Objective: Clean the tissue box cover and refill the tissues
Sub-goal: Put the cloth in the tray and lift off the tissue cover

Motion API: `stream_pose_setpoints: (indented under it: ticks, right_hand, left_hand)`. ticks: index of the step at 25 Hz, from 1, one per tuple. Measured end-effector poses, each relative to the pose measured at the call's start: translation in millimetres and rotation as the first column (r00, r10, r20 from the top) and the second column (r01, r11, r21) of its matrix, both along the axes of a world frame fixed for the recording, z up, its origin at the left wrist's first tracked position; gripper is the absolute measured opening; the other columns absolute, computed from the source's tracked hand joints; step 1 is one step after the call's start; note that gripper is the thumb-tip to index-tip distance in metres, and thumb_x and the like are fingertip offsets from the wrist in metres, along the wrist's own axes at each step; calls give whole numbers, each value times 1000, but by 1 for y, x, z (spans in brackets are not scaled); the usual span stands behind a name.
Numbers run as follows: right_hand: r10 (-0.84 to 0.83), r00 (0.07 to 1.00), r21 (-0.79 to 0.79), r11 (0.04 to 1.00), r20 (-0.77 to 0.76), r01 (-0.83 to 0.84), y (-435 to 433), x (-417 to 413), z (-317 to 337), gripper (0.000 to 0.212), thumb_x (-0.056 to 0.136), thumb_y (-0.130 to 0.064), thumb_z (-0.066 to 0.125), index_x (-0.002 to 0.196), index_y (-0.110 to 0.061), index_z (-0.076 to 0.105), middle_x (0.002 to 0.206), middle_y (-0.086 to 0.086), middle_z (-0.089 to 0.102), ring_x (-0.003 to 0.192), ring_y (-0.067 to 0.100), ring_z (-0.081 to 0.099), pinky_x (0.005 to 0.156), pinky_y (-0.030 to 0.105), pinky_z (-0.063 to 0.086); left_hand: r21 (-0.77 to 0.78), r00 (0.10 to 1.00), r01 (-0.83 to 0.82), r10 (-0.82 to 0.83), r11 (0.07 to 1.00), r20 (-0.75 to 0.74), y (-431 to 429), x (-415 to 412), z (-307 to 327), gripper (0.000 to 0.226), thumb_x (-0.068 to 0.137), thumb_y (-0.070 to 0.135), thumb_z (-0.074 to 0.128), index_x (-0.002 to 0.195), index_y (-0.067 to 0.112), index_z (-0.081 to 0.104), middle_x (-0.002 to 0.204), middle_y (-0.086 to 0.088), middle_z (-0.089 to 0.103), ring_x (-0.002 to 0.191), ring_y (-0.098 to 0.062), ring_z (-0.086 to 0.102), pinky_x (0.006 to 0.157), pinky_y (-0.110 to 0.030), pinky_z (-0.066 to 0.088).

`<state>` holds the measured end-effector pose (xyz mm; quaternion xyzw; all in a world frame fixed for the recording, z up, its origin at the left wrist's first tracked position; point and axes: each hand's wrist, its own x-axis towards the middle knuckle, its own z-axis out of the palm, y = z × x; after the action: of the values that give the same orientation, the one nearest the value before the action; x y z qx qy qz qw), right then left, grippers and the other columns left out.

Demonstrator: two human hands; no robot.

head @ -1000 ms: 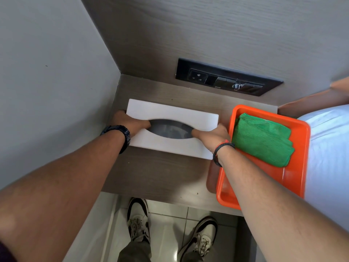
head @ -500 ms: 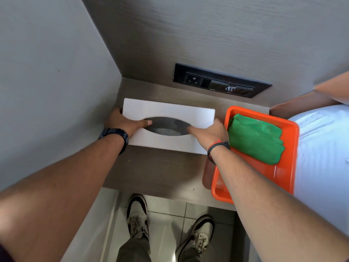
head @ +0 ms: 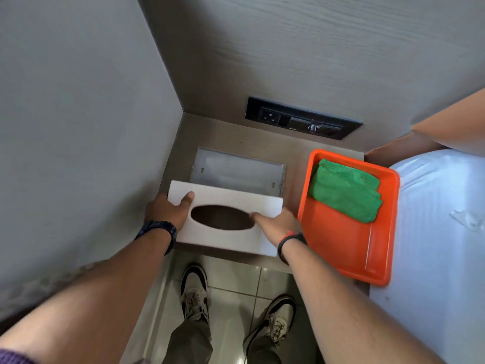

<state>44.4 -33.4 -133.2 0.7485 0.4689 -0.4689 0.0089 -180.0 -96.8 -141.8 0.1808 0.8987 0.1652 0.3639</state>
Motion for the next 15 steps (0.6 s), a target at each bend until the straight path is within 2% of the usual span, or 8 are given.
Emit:
stream_pose_setpoints:
  ticks: [4, 8, 13, 15]
  right_hand:
    - [-19, 1000, -39, 999, 16, 20, -16, -3, -25, 59, 62, -53, 74, 108, -17, 61, 111, 6, 68, 88, 24, 61, 70, 28, 45]
    - [-11, 1000, -30, 999, 28, 11, -17, -7, -42, 68, 61, -56, 72, 116, -17, 57, 114, 6, 66, 100, 28, 63, 71, 27, 45]
    - [-3, 999, -29, 1000, 46, 4, -16, -9, -48, 79, 61, -62, 71, 122, -15, 51, 119, 8, 63, 104, 28, 62, 71, 27, 44]
    - [29, 995, -14, 1000, 92, -28, -17, -9, -45, 81, 65, -67, 65, 124, -13, 51, 122, 11, 61, 109, 31, 59, 79, 32, 48]
  left_hand:
    - [-31, 1000, 4, -3, 1000, 17, -9, -3, -26, 61, 81, 57, 60, 118, 9, 56, 118, -15, 60, 99, -35, 59, 80, -39, 49]
    - [-52, 1000, 8, -7, 999, 14, -9, -7, -44, 63, 81, 57, 59, 119, 7, 56, 121, -18, 57, 107, -37, 56, 92, -47, 47]
    - [-48, 999, 45, -46, 998, -22, -5, -10, -48, 65, 80, 60, 58, 118, 8, 55, 122, -17, 55, 106, -36, 55, 92, -48, 48]
    - [-30, 997, 69, -70, 997, -38, -6, -7, -42, 67, 76, 63, 60, 118, 11, 55, 122, -15, 54, 106, -35, 55, 91, -48, 48]
